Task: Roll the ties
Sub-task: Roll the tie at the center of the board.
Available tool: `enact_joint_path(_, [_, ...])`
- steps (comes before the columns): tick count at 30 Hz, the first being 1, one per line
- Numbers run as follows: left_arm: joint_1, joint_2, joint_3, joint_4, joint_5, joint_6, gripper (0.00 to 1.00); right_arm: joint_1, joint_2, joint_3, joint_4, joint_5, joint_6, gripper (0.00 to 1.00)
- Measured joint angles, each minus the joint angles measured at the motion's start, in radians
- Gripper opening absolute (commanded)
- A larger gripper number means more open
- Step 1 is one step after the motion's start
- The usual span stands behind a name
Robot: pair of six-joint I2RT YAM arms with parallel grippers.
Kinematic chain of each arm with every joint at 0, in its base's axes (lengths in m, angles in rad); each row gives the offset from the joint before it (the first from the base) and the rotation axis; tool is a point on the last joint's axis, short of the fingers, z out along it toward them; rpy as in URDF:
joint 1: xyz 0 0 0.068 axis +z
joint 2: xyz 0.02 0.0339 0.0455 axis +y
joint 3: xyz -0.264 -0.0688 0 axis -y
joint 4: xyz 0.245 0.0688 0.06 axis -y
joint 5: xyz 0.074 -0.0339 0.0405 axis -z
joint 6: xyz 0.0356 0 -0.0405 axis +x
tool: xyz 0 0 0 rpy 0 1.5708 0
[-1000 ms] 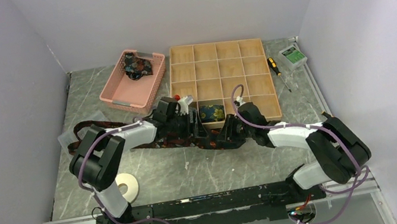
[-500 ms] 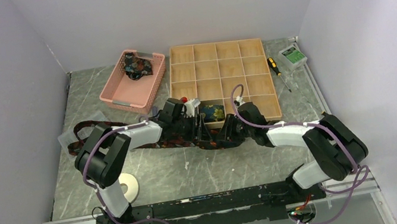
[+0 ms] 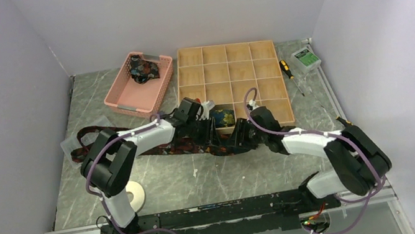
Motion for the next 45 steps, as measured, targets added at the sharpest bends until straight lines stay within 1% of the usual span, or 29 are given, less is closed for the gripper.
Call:
enact_joint_path(2, [-0.008,0.000,0.043,-0.084,-0.055,0.001,0.03,0.001,-0.044,0.000,-0.043,0.021,-0.007,0.56])
enact_joint_path(7, [-0.024,0.001,0.178,-0.343,-0.244,-0.002,0.03,0.002,-0.177,0.001,-0.137,0.086,-0.034,0.57])
enact_joint_path(13, [-0.067,0.062,0.394,-0.686,-0.544,-0.014,0.03,-0.002,-0.297,-0.004,-0.219,0.145,-0.058,0.57])
enact_joint_path(17, [-0.123,0.155,0.527,-0.869,-0.703,-0.040,0.03,-0.015,-0.371,-0.043,-0.246,0.158,-0.066,0.58])
enact_joint_path(24, [-0.224,0.393,0.774,-1.117,-0.912,-0.102,0.03,-0.038,-0.490,-0.114,-0.316,0.175,-0.076,0.58])
enact_joint_path(25, [-0.240,0.428,0.814,-1.158,-0.943,-0.114,0.05,-0.040,-0.501,-0.117,-0.321,0.176,-0.078,0.58])
enact_joint_path(27, [-0.269,0.484,0.880,-1.220,-0.992,-0.130,0.14,-0.046,-0.521,-0.125,-0.330,0.177,-0.082,0.58])
enact_joint_path(31, [-0.313,0.559,0.978,-1.304,-1.049,-0.143,0.48,-0.056,-0.531,-0.139,-0.338,0.176,-0.086,0.58])
enact_joint_path(33, [-0.324,0.567,0.994,-1.313,-1.055,-0.144,0.58,-0.060,-0.531,-0.146,-0.340,0.176,-0.086,0.59])
enact_joint_path(37, [-0.331,0.567,0.995,-1.298,-1.028,-0.141,0.70,-0.062,-0.531,-0.148,-0.344,0.175,-0.087,0.59])
enact_joint_path(40, [-0.331,0.555,0.973,-1.254,-0.998,-0.138,0.74,-0.062,-0.531,-0.149,-0.344,0.174,-0.089,0.59])
enact_joint_path(45, [-0.328,0.497,0.928,-1.187,-0.946,-0.134,0.76,-0.062,-0.531,-0.149,-0.344,0.168,-0.089,0.61])
